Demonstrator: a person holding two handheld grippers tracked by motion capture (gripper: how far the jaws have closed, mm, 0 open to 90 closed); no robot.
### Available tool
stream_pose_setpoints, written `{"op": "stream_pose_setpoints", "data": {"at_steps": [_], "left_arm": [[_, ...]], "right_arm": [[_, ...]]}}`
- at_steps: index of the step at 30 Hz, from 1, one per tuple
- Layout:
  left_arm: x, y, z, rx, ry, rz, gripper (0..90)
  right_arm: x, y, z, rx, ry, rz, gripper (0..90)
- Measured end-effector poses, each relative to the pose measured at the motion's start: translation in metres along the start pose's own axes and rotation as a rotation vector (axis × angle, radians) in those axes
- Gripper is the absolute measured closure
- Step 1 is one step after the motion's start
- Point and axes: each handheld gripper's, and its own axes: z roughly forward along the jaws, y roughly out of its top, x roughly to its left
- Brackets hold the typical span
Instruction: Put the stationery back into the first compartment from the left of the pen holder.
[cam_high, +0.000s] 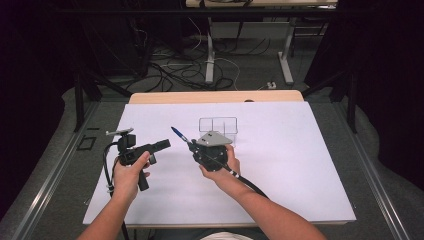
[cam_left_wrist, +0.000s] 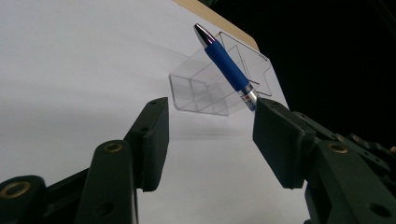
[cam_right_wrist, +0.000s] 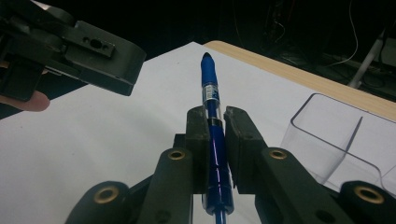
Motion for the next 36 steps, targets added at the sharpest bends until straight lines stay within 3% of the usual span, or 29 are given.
{"op": "stream_pose_setpoints", "data": {"at_steps": [2,3,6,7,9,10,13,23,31,36], "left_arm": [[-0.002,0.003,0.003,0.007,-0.023,-0.054,48.2],[-0.002,0.005,0.003,0.028,-0.027,-0.050,48.4],[-0.004,0.007,0.007,0.019,-0.040,-0.100,49.4],[-0.003,0.009,0.007,0.035,-0.041,-0.099,50.0],[-0.005,0.011,0.010,0.042,-0.057,-0.146,52.1],[-0.005,0.013,0.010,0.062,-0.060,-0.144,52.4],[-0.007,0.016,0.014,0.067,-0.071,-0.184,53.3],[-0.014,0.026,0.027,0.085,-0.121,-0.227,55.6],[-0.019,0.032,0.039,0.082,-0.134,-0.272,58.1],[-0.023,0.032,0.046,0.085,-0.131,-0.266,58.0]], "right_arm": [[-0.001,0.001,-0.001,0.004,-0.002,-0.002,80.3],[-0.002,0.001,-0.002,0.006,-0.005,-0.005,80.3],[-0.003,0.002,-0.003,-0.005,-0.008,0.004,80.3],[-0.004,0.002,-0.004,-0.011,-0.010,-0.001,80.2],[-0.005,0.003,-0.006,0.000,-0.012,0.000,80.3],[-0.005,0.004,-0.006,-0.001,-0.014,0.003,80.3],[-0.007,0.006,-0.008,-0.012,-0.016,-0.001,80.2],[-0.009,0.010,-0.012,-0.031,-0.019,-0.006,80.3],[-0.008,0.011,-0.015,-0.040,-0.017,-0.004,80.3],[-0.006,0.012,-0.015,-0.041,-0.014,-0.009,80.3]]}}
